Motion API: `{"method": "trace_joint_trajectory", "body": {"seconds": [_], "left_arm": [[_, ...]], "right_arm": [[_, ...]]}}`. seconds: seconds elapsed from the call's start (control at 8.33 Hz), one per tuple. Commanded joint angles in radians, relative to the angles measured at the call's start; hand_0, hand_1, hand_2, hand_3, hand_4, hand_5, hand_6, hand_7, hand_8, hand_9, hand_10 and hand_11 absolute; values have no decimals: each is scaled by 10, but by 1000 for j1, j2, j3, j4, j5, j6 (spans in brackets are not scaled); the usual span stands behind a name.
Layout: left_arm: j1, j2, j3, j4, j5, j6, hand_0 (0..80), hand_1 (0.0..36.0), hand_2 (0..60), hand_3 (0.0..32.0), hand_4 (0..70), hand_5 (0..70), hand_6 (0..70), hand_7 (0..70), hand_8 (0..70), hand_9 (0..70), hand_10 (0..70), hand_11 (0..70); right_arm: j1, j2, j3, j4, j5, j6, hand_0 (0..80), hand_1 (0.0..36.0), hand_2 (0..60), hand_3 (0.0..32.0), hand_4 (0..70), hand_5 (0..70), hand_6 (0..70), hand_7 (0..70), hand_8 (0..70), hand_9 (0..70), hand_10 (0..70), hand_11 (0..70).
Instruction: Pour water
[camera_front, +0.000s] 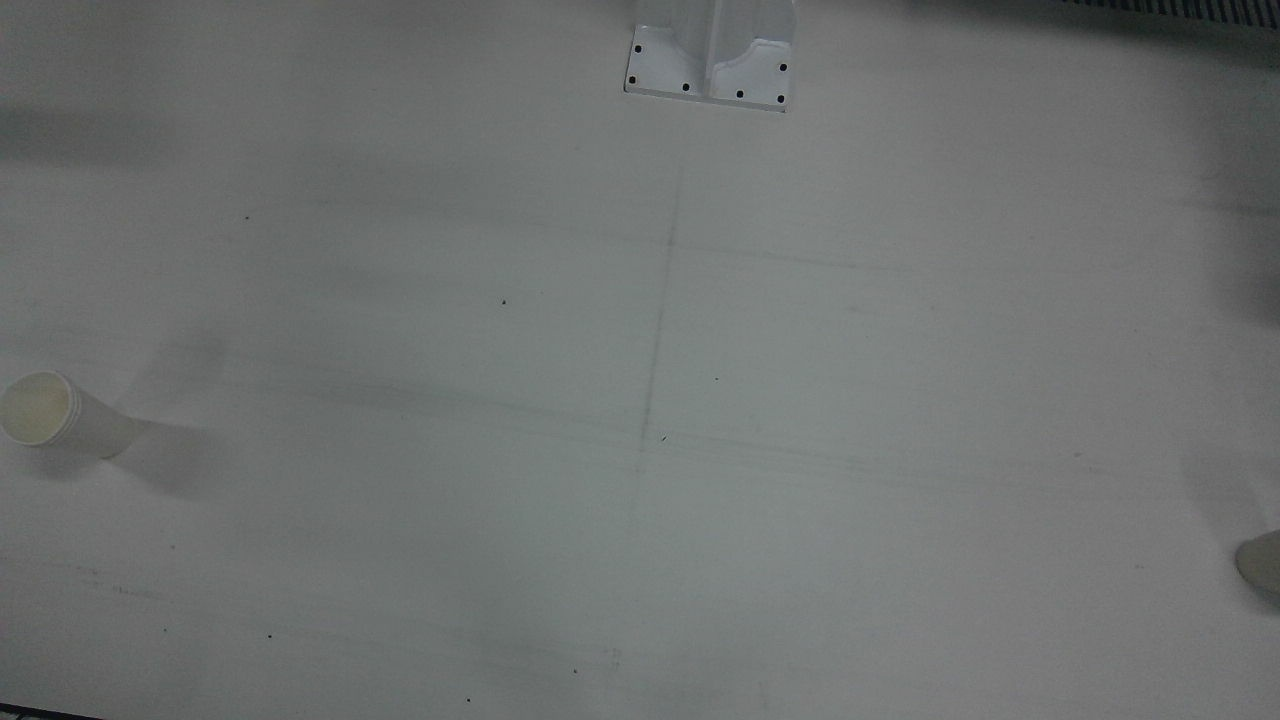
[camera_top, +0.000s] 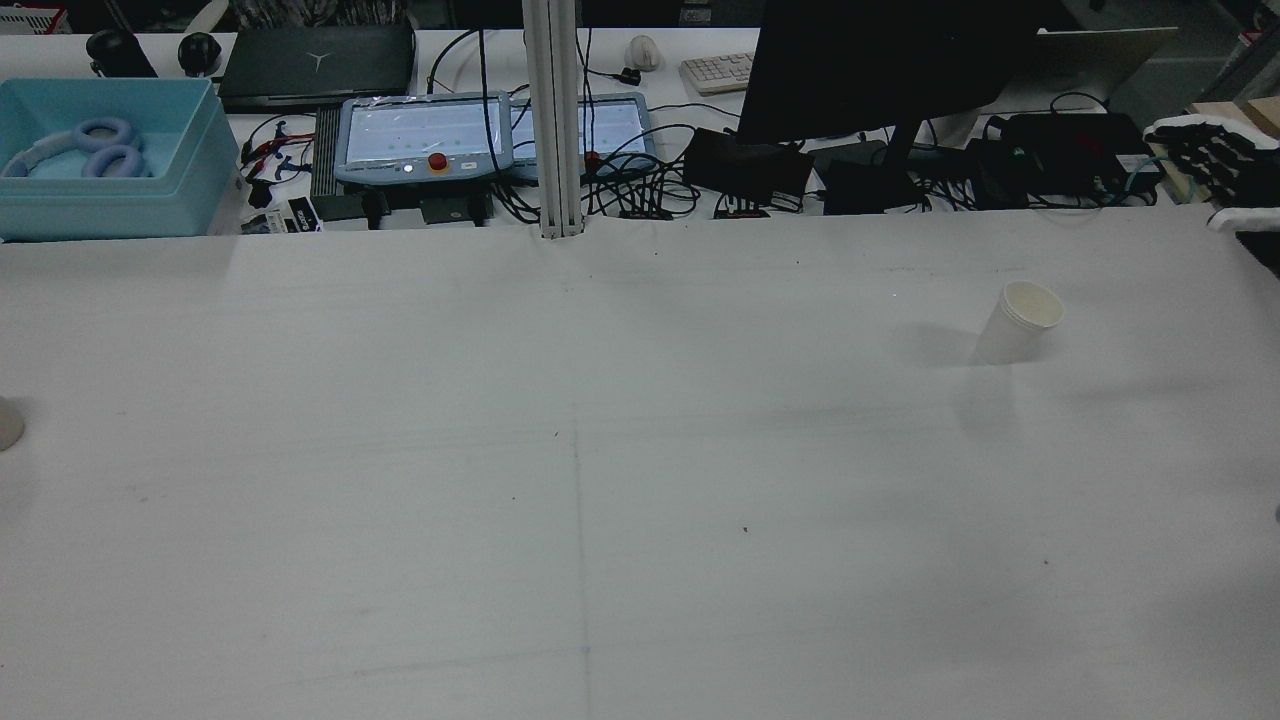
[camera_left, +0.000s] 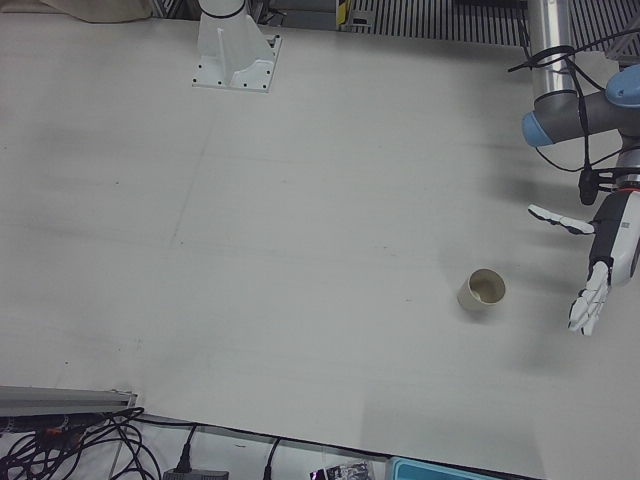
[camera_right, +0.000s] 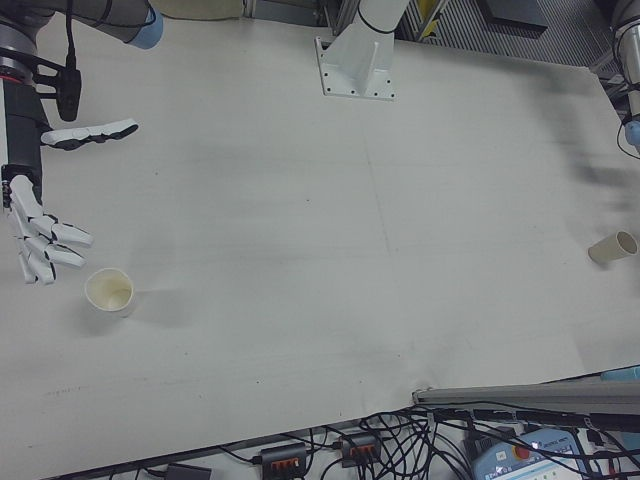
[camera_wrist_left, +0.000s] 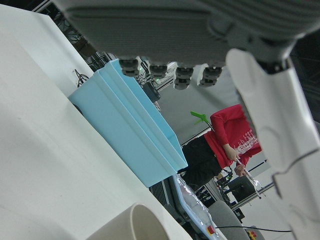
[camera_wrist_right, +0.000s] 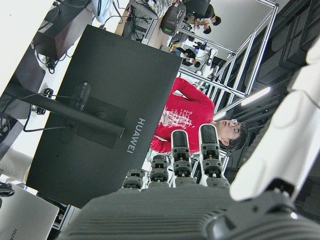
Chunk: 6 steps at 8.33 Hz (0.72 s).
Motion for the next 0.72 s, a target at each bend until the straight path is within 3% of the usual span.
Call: {"method": "trace_joint_trajectory", "body": {"seconds": [0.0,0.36,0.6], "left_arm": [[104,-27,28,17,-62,75,537,63,0,0,104,62,47,102,54,6,23,47],[242,-67,114,-12,-181,87,521,53,0,0,86,51,37,86,57,3,15,35],[259,-71,117,-14,-191,89,522,55,0,0,83,47,36,83,55,2,19,40]], "right_arm": [[-8,5,5,0,5,4,463,75,0,0,156,286,149,264,94,105,33,53],[-5,5,16,-2,4,7,464,77,0,0,167,292,152,263,91,101,25,42],[-4,4,16,-2,4,9,465,77,0,0,154,287,145,256,89,98,22,39]]}}
